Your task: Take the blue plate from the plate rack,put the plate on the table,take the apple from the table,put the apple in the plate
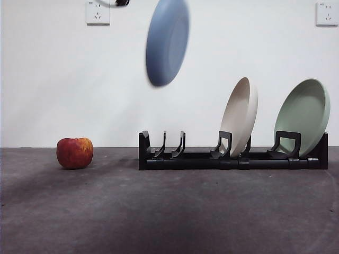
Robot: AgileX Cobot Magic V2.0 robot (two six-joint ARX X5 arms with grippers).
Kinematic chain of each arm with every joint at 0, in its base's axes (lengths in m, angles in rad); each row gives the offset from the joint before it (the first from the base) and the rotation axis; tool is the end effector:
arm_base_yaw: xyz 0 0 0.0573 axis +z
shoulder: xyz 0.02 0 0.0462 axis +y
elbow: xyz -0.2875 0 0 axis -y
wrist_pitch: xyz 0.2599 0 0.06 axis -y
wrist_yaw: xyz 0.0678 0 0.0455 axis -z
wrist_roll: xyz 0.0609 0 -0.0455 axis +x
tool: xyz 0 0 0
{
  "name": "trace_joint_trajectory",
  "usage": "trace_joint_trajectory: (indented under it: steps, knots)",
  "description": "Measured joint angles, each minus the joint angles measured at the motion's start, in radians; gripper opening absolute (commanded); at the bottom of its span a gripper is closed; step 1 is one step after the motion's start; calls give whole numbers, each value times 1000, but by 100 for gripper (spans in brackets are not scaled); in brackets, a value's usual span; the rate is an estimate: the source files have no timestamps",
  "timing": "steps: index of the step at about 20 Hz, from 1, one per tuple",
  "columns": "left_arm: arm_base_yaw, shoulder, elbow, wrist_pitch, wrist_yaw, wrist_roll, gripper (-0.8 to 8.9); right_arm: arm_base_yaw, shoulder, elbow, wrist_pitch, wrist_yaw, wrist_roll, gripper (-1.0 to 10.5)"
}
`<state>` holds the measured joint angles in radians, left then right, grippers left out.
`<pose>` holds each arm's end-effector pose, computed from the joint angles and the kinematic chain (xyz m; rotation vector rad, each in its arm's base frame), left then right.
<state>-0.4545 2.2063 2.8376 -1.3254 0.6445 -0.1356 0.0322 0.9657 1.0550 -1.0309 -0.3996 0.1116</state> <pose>0.3924 -0.2324 0.4622 -0.1857 0.7966 -1.0026 0.1820 0.0296 0.3227 0.2751 0.9554 0.3473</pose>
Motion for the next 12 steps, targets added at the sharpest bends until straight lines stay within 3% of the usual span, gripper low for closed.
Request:
trace_joint_trajectory:
  steps: [4,7,12]
  knots:
    - [-48,-85,2,-5,-19,56,-8,0,-1,0,-27,0,0,1]
    - [-108,-230,-66,-5,-142,95,-8,0,-1,0,-27,0,0,1]
    - [-324,-578,-492,-5,-508,143,-8,0,-1,0,-25,0,0,2]
